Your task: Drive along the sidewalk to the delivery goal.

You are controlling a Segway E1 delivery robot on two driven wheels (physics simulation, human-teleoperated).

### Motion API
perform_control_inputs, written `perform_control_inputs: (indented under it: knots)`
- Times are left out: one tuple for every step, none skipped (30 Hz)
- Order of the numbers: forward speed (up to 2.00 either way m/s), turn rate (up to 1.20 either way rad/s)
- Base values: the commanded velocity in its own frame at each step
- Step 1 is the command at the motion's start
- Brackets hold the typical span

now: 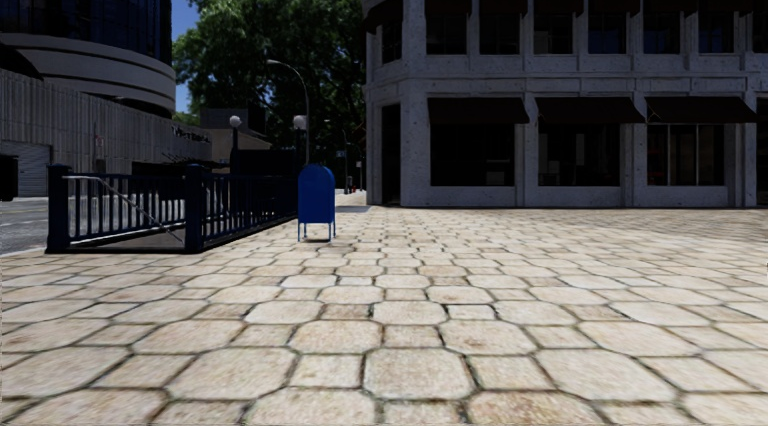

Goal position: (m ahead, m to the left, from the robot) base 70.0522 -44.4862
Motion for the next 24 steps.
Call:
perform_control_inputs:
  knots:
    - [2.0, -0.4]
    - [2.0, -0.4]
    - [2.0, -0.4]
    - [2.0, -0.4]
    - [2.0, -0.4]
    - [2.0, -0.38]
    - [2.0, -0.3]
    - [2.0, -0.3]
    - [2.0, -0.16]
    - [2.0, -0.01]
    - [2.0, 0.0]
    - [2.0, 0.0]
    - [2.0, 0.0]
    - [2.0, 0.0]
    - [2.0, 0.0]
    - [2.0, 0.0]
    - [2.0, 0.0]
    - [2.0, 0.0]
    - [2.0, 0.0]
    - [2.0, 0.0]
    - [2.0, 0.0]
    - [2.0, 0.0]
    - [2.0, 0.0]
    - [2.0, 0.0]
